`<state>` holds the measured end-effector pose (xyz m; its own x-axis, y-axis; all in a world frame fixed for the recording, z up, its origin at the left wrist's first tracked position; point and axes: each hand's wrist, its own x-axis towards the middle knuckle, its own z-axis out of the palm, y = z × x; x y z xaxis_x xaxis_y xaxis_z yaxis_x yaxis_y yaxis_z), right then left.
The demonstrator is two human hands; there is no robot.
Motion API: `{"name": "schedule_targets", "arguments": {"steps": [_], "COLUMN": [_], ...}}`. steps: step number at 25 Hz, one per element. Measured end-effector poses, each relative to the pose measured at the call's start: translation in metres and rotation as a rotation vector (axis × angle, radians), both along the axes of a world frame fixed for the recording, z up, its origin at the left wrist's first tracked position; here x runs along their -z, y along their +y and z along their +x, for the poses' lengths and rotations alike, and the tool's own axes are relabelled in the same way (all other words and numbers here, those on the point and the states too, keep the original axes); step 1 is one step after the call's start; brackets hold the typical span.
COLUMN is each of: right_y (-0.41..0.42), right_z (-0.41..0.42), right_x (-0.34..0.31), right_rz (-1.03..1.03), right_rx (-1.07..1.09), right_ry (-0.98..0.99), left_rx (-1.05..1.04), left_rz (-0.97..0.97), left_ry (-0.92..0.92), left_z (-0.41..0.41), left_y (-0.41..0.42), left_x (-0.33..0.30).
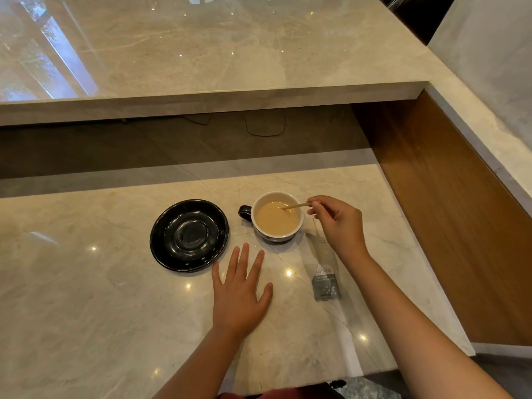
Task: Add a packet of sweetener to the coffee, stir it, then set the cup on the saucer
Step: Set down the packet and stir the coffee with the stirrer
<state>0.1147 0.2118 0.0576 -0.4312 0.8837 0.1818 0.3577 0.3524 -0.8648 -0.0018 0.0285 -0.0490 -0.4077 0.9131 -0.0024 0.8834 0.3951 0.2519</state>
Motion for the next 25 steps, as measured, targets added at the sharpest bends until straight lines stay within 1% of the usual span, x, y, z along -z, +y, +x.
{"name": "schedule_targets", "arguments": {"steps": [4,6,11,14,18,22,25], "right_y": [-0.001,-0.004,-0.024,-0.031,-0.021,-0.004,0.0], "right_z": [0.016,0.019,0.013,0.0,-0.011,0.001,0.012], "right_x": [-0.004,-0.006,0.0,0.005,0.003,0.004,0.004], "right_rz": [0.149,0.128,-0.122,-0.192,-0.132,-0.082,-0.057], "right_rx": [-0.11,-0.136,-0.102,-0.044,0.021,0.089,0.069], "right_ry": [-0.146,-0.162,-0.023,0.052,0.05,0.034,-0.021], "left_rx": [0.001,-0.002,-0.004,-0.004,-0.005,0.001,0.006], "left_rz": [-0.014,-0.021,-0.025,-0.02,-0.017,-0.002,0.005], "left_ry": [0.009,0.009,0.012,0.011,0.006,-0.004,-0.004], "left_z": [-0.001,-0.001,0.0,0.0,0.0,0.0,0.0], "left_y": [0.0,-0.001,0.0,0.0,0.0,-0.001,-0.001], "left_x": [0.001,0.001,0.001,0.0,0.0,-0.001,-0.001]}}
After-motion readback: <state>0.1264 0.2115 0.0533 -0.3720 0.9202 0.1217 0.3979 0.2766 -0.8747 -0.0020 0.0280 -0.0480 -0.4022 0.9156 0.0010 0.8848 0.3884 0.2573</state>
